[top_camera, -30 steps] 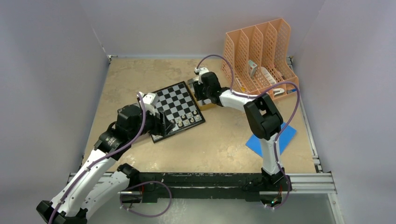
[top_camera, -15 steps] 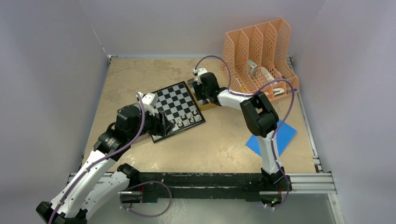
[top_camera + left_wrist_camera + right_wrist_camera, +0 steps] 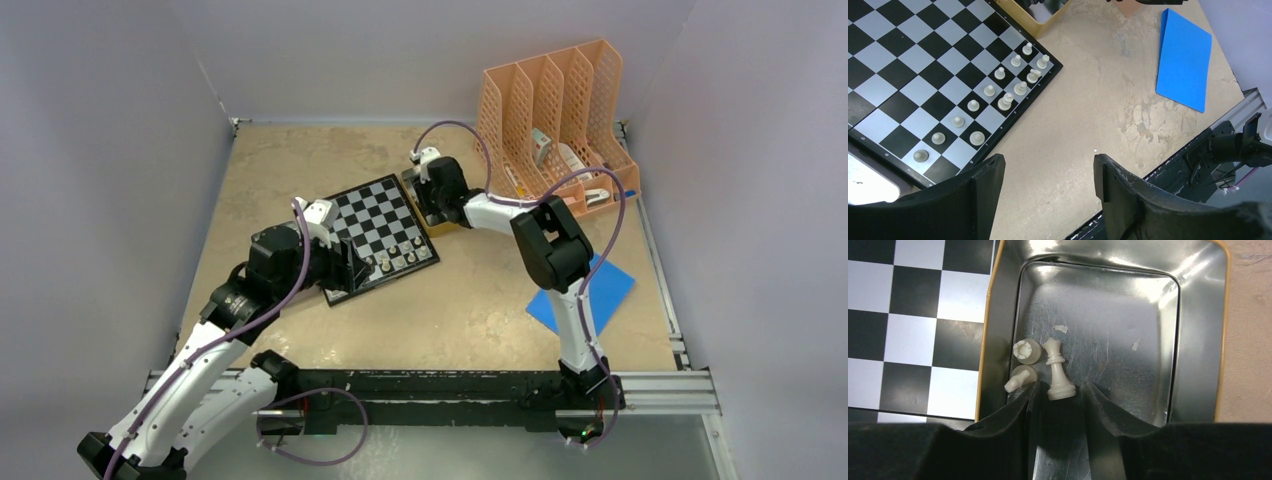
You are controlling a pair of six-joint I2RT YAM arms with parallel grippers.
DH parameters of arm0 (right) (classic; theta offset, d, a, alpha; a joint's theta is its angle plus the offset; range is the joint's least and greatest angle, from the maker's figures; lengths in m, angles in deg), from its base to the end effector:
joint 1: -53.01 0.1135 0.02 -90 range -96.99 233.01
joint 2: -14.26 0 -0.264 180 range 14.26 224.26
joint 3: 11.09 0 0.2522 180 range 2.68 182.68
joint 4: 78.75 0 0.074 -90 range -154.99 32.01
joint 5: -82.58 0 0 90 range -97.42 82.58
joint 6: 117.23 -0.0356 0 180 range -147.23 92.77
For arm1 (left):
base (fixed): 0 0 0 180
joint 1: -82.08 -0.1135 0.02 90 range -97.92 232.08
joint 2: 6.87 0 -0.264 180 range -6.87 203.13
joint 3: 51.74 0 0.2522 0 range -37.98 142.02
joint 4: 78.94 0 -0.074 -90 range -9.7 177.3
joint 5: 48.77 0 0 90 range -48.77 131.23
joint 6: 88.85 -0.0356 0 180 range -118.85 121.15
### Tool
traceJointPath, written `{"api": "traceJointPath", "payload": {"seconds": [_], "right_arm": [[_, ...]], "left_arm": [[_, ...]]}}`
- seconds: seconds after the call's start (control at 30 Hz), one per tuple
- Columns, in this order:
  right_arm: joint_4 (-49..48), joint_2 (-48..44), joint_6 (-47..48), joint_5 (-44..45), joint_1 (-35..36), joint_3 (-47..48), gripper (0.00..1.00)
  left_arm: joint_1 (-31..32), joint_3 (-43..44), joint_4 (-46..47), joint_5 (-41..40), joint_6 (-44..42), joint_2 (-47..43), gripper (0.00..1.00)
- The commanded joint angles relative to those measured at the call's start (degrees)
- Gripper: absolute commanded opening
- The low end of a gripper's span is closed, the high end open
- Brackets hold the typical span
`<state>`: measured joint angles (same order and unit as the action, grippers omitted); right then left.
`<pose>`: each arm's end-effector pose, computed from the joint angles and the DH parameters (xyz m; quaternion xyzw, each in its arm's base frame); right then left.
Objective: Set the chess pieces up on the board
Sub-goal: Pick up the chess piece from the storage box.
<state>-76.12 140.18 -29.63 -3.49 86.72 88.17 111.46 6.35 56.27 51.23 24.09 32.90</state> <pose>0.4138 0.2731 0.1606 -0.2160 0.8351 0.1284 0.4894 0.1313 -0.0810 0.3130 0.0934 0.8431 -0.2977 0.4380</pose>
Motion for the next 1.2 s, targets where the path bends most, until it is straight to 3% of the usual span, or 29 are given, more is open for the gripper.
{"api": "traceJointPath", "payload": {"seconds": [0.0,0.2,0.43,0.9,1.17], "right_arm": [[-2.83,0.02,1.94,0.8,0.12,1.94,0.36],[-2.99,-1.27,1.81,1.81,0.11,0.77,0.22],[-3.65,-5.68,1.19,4.1,0.12,-1.47,0.14],[-7.95,-22.85,-2.04,0.89,0.8,-14.37,0.11],[-17.59,-36.21,-3.61,-5.39,3.3,-26.93,0.11]], "left_arm": [[0.01,0.14,1.32,-0.51,-0.35,-0.4,0.65],[0.0,0.19,1.25,-0.68,-0.26,-0.29,0.65],[0.05,0.03,1.69,-0.07,1.75,-0.78,0.64],[-0.08,0.18,7.43,7.88,10.62,6.33,0.58],[-0.9,7.4,12.82,12.67,13.96,14.07,0.55]]}}
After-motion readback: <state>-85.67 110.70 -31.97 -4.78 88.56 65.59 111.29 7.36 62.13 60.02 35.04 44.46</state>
